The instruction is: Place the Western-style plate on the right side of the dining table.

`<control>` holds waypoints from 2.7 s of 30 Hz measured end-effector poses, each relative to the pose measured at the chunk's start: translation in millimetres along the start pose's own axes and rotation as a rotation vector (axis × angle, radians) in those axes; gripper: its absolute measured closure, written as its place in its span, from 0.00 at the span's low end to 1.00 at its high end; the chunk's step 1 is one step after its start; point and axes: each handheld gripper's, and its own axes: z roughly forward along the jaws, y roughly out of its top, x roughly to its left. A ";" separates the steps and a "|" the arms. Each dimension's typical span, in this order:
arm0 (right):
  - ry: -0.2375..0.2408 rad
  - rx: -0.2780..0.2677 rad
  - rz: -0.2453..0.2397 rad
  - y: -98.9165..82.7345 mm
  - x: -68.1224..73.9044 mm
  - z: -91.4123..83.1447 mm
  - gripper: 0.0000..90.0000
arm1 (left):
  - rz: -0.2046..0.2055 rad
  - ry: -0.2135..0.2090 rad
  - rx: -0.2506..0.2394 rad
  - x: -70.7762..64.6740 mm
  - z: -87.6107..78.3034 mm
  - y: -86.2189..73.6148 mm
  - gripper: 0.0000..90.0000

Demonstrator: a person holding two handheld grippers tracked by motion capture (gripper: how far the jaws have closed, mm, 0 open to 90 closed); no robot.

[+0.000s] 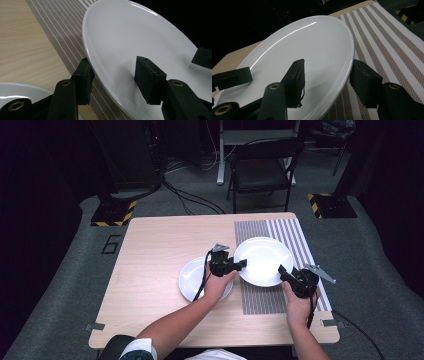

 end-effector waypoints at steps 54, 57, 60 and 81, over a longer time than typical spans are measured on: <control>-0.082 -0.016 0.006 -8.1 -17.1 -6.9 0.51 | 0.014 -0.025 0.033 -5.4 33.5 0.7 0.55; -0.078 -0.018 -0.004 -4.0 -15.3 -6.6 0.51 | 0.018 -0.028 0.026 -5.1 32.5 4.0 0.56; -0.091 -0.020 -0.012 1.1 -14.8 -2.5 0.52 | 0.014 -0.025 0.020 -5.0 33.1 5.7 0.56; -0.108 -0.003 -0.043 6.8 -27.1 20.8 0.52 | 0.016 0.008 0.033 1.0 55.6 10.3 0.57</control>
